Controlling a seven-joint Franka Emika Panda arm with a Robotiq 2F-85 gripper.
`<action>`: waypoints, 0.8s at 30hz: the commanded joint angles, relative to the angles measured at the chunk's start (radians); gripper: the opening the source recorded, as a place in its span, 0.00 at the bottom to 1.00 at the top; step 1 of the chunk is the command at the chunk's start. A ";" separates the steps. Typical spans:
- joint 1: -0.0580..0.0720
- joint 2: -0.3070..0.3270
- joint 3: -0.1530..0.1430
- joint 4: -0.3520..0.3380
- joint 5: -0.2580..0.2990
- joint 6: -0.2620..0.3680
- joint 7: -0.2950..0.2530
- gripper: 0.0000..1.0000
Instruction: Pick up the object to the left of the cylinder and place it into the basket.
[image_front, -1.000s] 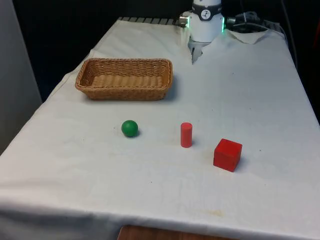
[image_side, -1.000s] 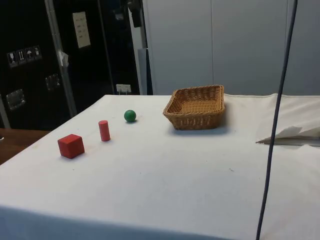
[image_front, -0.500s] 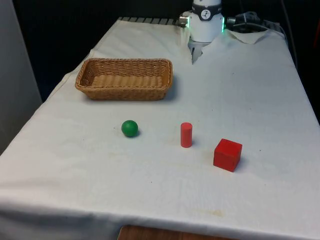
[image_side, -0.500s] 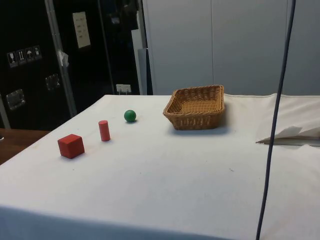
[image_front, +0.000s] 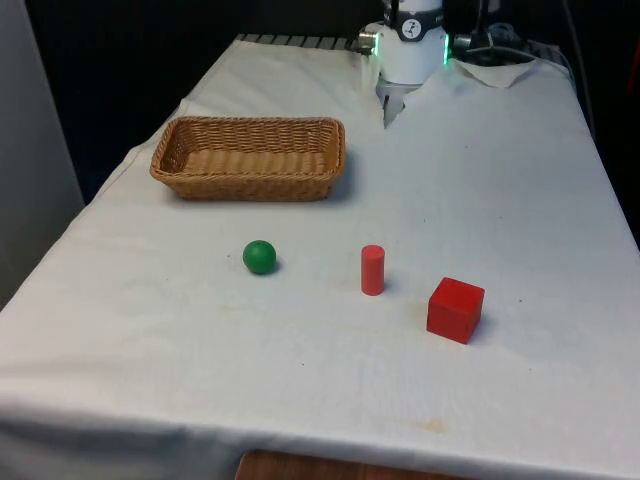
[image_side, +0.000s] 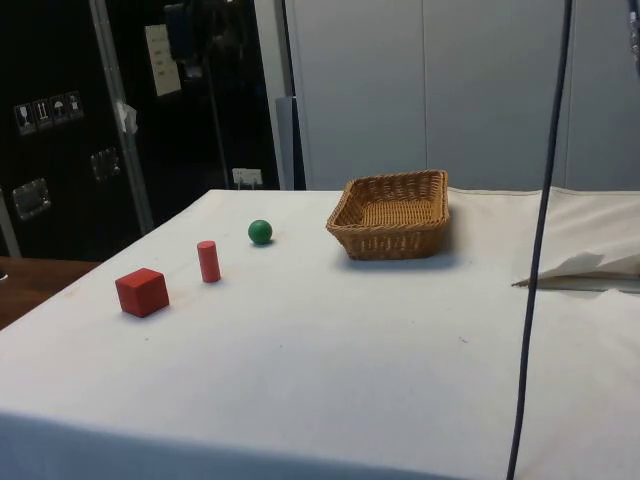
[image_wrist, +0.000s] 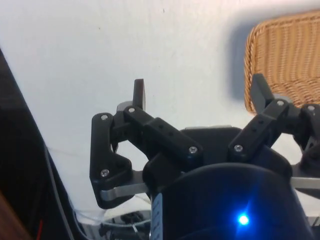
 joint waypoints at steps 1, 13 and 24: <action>-0.002 0.020 0.003 0.016 0.012 0.003 0.006 1.00; -0.007 0.141 0.008 0.117 0.055 0.021 0.020 1.00; -0.023 0.238 0.009 0.178 0.119 0.089 0.021 1.00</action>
